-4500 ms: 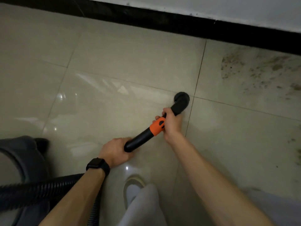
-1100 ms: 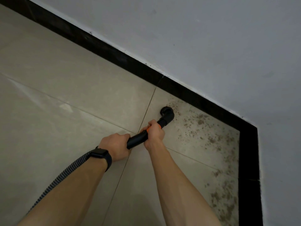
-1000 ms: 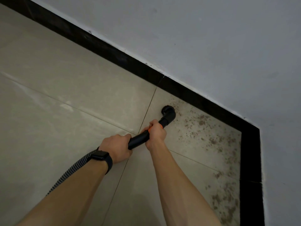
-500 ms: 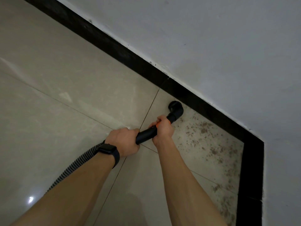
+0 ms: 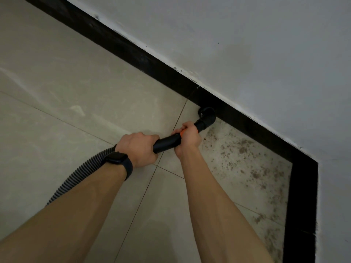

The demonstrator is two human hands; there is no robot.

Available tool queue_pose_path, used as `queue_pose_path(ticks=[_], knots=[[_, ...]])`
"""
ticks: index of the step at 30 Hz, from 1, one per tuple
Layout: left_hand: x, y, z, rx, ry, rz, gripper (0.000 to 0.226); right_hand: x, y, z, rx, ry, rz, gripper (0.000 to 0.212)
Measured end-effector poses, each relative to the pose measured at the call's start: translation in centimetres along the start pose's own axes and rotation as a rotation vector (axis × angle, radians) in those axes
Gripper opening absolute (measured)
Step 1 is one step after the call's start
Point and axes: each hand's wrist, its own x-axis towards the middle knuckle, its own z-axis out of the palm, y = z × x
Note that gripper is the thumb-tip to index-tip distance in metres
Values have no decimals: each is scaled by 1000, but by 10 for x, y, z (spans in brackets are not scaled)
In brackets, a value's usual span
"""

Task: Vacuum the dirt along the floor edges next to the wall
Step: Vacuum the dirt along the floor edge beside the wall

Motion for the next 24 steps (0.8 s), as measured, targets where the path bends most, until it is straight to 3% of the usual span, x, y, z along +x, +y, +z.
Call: queue_pose_path(ticks=[9,16,24], knots=[[-30,-36,-18,-37,-86,-151,15,-23,34,32,14,-113,44,18],[-74,-30,-3,158,-192,-34,21,-54,78,-25,135,59,5,16],[-117,-13,19,185,-309,36,22,-88,108,-82,168,192,-17,18]])
